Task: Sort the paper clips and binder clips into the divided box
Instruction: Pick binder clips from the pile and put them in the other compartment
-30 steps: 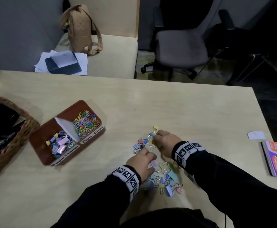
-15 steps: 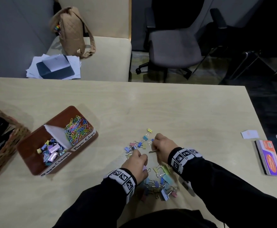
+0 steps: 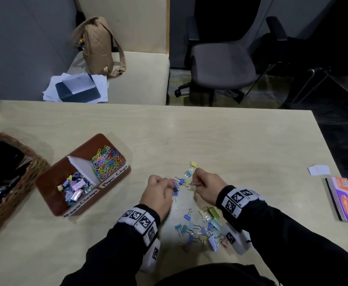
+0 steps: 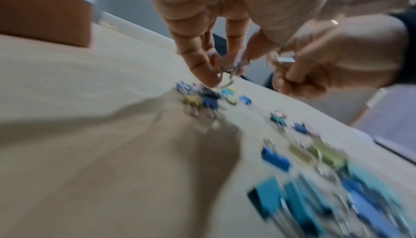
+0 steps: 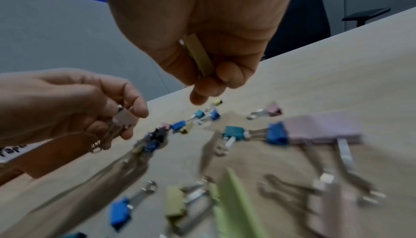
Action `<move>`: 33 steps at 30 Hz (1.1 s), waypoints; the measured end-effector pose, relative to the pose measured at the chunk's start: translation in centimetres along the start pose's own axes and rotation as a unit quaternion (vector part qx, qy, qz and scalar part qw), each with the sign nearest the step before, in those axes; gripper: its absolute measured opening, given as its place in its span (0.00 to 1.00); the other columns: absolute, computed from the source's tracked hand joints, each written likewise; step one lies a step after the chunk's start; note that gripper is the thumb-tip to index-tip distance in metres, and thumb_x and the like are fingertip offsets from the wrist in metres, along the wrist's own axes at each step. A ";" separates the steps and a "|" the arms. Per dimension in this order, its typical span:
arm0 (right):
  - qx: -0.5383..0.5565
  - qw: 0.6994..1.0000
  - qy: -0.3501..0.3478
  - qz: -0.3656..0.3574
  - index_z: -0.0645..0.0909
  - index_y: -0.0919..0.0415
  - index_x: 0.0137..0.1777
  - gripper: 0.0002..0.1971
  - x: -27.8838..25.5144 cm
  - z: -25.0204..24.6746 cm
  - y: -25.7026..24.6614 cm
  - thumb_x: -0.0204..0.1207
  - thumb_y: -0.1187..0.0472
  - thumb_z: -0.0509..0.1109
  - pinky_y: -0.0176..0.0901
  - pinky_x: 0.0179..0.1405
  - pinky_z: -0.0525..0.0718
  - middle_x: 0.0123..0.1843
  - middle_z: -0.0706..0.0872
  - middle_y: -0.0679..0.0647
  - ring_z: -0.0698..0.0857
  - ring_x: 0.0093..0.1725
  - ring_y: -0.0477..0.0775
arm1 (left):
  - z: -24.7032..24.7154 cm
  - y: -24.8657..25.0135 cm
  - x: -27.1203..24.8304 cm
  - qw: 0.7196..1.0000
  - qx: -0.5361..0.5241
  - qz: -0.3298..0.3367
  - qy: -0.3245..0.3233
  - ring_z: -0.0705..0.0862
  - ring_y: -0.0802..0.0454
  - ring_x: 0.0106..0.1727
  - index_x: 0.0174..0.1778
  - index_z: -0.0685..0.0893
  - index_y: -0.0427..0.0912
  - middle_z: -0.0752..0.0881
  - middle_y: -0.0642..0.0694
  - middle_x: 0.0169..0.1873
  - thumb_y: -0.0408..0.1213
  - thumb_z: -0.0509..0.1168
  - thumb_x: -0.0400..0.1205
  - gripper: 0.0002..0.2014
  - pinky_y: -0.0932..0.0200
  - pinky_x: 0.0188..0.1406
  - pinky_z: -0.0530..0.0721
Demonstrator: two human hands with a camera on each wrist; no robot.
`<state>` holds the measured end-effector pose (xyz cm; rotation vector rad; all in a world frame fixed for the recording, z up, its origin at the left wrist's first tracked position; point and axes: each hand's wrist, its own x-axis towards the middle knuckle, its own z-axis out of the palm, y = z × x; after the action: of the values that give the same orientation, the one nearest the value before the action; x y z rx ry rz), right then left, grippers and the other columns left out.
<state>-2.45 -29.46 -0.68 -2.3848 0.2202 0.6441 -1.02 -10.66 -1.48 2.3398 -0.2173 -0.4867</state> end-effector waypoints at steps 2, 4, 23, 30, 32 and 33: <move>0.025 0.999 -0.016 -0.024 0.76 0.53 0.44 0.10 0.4 0.5 -2.3 0.73 0.70 0.60 0.40 0.43 0.80 0.42 0.84 0.49 0.81 0.44 0.53 | -2.6 -0.5 -0.6 0.997 -0.043 -0.026 0.064 0.77 0.67 0.40 0.42 0.85 0.42 0.78 0.49 0.46 0.29 0.56 0.83 0.12 0.81 0.40 0.70; 0.047 0.997 -0.019 -0.055 0.81 0.55 0.44 0.09 1.2 1.3 -5.0 0.73 0.69 0.63 0.34 0.40 0.80 0.38 0.83 0.44 0.81 0.44 0.49 | -5.3 -1.6 -1.5 0.986 -0.072 -0.053 0.138 0.77 0.70 0.36 0.41 0.83 0.44 0.82 0.51 0.40 0.30 0.56 0.85 0.12 0.77 0.33 0.71; 0.150 0.976 -0.006 -0.155 0.84 0.52 0.57 0.16 4.0 8.1 -20.8 0.75 0.69 0.64 0.44 0.47 0.86 0.48 0.87 0.53 0.86 0.44 0.56 | -14.3 -11.4 -4.9 0.925 -0.050 -0.102 0.362 0.80 0.40 0.59 0.60 0.83 0.39 0.84 0.37 0.57 0.35 0.55 0.84 0.14 0.53 0.61 0.74; 0.077 0.992 0.095 -0.037 0.84 0.49 0.41 0.11 3.0 2.6 -8.8 0.74 0.67 0.66 0.34 0.38 0.76 0.35 0.82 0.43 0.81 0.34 0.47 | -8.9 -7.9 -3.9 0.977 -0.009 -0.037 0.210 0.81 0.50 0.39 0.45 0.85 0.42 0.84 0.48 0.42 0.28 0.66 0.78 0.06 0.64 0.42 0.73; 0.042 0.992 0.116 0.014 0.81 0.47 0.40 0.11 2.5 1.0 -4.7 0.75 0.67 0.68 0.35 0.40 0.76 0.38 0.84 0.46 0.82 0.36 0.49 | -7.0 -6.9 -3.1 0.989 -0.006 -0.027 0.147 0.81 0.52 0.35 0.43 0.86 0.43 0.83 0.50 0.39 0.29 0.67 0.77 0.05 0.63 0.41 0.77; 0.017 0.992 0.119 0.040 0.80 0.48 0.41 0.10 2.2 0.3 -2.8 0.75 0.67 0.68 0.35 0.41 0.76 0.41 0.85 0.47 0.82 0.39 0.50 | -6.1 -6.4 -2.6 0.993 -0.001 -0.030 0.119 0.81 0.54 0.35 0.44 0.86 0.43 0.83 0.50 0.39 0.30 0.67 0.77 0.05 0.64 0.41 0.78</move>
<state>0.21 -27.07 -0.40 -2.4269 0.4278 0.3870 -0.86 -1.42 -1.09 2.3829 -0.0352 -0.2332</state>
